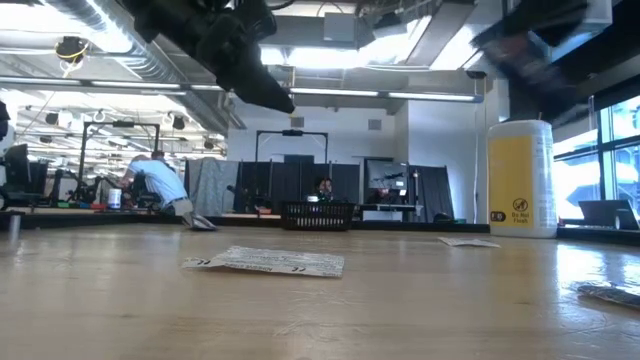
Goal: Pick & Place Travel size toiletries
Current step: Put the blue shave butter into the red bin
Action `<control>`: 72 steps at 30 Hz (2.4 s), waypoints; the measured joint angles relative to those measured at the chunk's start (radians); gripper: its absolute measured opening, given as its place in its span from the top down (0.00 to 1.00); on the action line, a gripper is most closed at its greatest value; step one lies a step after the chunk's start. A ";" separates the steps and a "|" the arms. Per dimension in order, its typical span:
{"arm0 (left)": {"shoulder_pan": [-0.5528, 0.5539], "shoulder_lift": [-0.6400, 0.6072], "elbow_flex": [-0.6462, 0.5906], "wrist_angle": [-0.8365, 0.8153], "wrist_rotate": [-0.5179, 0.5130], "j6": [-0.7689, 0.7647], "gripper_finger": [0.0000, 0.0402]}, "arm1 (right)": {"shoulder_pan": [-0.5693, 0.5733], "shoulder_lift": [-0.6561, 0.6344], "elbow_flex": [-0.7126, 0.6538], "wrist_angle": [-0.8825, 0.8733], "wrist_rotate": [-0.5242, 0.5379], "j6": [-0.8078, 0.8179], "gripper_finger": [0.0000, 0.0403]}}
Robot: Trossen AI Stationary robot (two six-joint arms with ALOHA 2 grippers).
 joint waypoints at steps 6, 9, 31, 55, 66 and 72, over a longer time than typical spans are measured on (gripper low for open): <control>0.004 -0.008 0.000 0.021 0.000 0.000 0.59 | 0.108 -0.211 -0.236 0.321 -0.040 -0.210 1.00; 0.004 -0.008 0.000 0.025 0.000 0.000 0.59 | 0.132 -0.310 -0.312 0.330 -0.036 -0.217 1.00; 0.003 -0.007 0.000 0.032 0.000 0.000 0.59 | 0.435 -0.484 -0.435 0.349 0.089 -0.169 1.00; 0.003 -0.007 0.000 0.031 0.000 0.000 0.59 | 0.750 -0.412 -0.435 0.196 0.329 0.557 1.00; 0.003 -0.007 0.000 0.030 0.000 0.000 0.59 | 0.799 -0.412 -0.435 0.029 0.333 0.773 1.00; 0.003 -0.007 0.000 0.030 0.000 0.000 0.59 | 0.799 -0.412 -0.435 0.031 0.350 0.713 1.00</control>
